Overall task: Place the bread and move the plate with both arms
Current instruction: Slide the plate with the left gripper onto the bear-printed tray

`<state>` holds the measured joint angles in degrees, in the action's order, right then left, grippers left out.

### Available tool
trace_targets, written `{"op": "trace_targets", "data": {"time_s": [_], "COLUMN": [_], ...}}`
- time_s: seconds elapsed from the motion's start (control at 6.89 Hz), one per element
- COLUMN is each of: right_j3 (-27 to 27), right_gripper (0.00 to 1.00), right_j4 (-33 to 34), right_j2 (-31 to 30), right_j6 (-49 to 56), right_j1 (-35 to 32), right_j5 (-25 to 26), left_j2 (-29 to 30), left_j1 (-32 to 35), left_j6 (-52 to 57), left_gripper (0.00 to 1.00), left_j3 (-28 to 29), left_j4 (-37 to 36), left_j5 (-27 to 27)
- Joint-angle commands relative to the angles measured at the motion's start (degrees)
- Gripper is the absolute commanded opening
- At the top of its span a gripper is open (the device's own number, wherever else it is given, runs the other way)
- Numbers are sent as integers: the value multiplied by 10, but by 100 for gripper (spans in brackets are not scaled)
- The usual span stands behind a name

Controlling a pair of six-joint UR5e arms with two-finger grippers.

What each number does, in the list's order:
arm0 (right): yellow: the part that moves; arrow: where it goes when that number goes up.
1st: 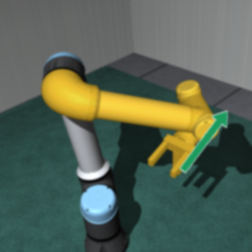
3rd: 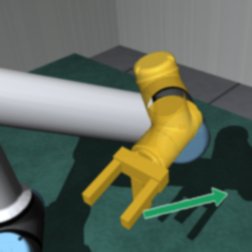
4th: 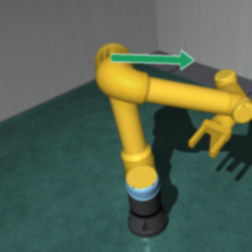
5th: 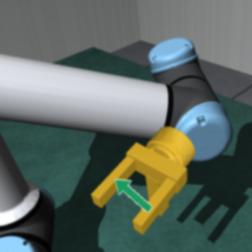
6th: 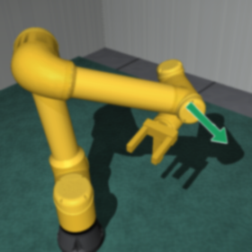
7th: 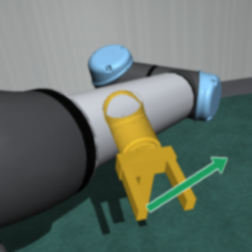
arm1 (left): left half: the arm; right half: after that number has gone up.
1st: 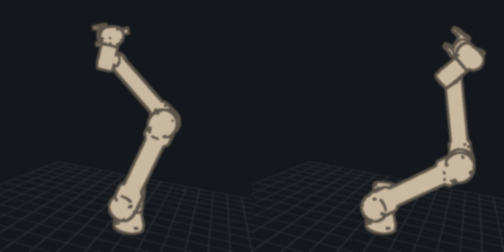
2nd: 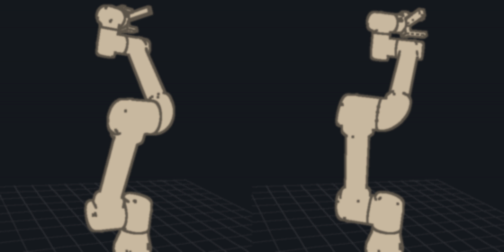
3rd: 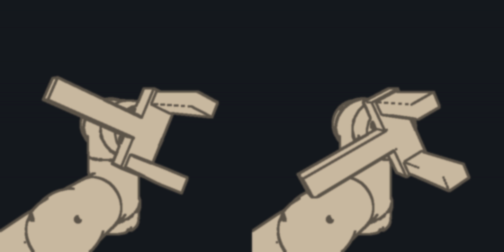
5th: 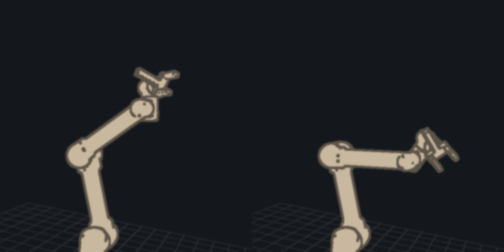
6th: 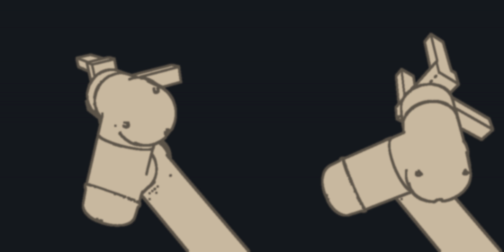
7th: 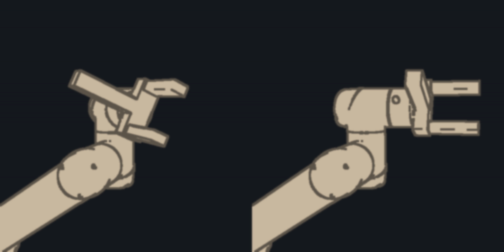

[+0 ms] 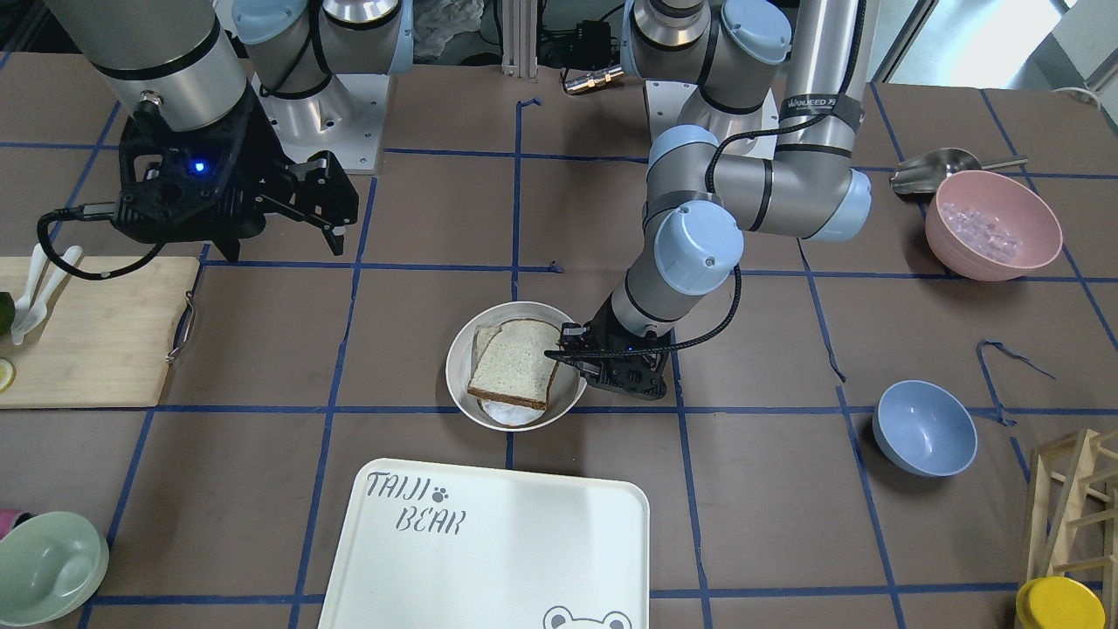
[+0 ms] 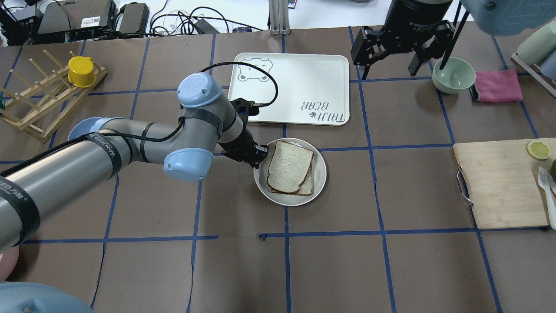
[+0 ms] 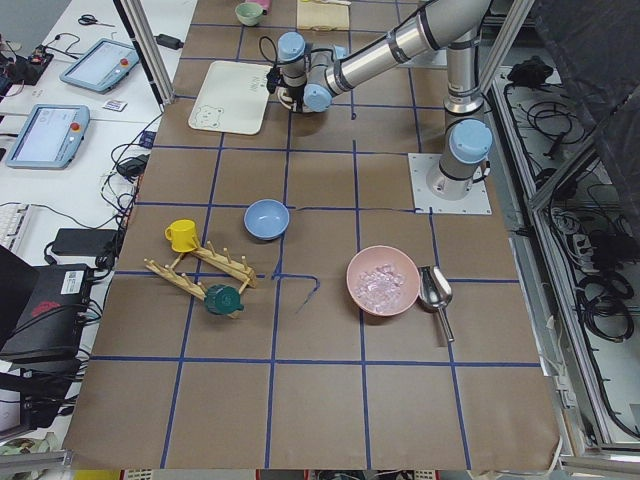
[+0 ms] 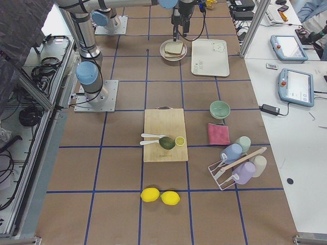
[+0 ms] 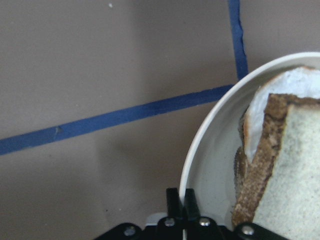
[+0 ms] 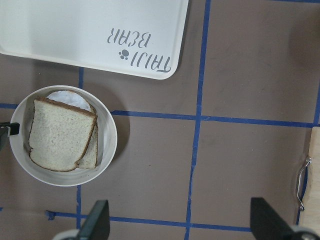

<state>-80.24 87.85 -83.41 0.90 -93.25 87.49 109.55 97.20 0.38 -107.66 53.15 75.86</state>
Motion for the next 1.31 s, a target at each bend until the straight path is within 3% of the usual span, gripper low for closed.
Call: {"op": "trace_targets", "data": {"time_s": [0.0,0.29,0.87,1.16], "right_j3": [0,0,0,0], "right_gripper": [100,100,100,100], "right_j4": [2,2,6,16], "right_j2": [0,0,0,0], "right_j6": [1,1,2,2], "right_j1": [1,1,2,2], "right_j5": [2,2,1,4], "left_j2": [-10,30,188,247], "left_j1": [-29,-40,-40,-39], "left_j6": [1,-5,-86,-91], "left_gripper": [0,0,0,0], "left_j3": [48,133,311,362], "left_j4": [57,58,55,51], "left_j5": [-13,-18,-52,-74]}}
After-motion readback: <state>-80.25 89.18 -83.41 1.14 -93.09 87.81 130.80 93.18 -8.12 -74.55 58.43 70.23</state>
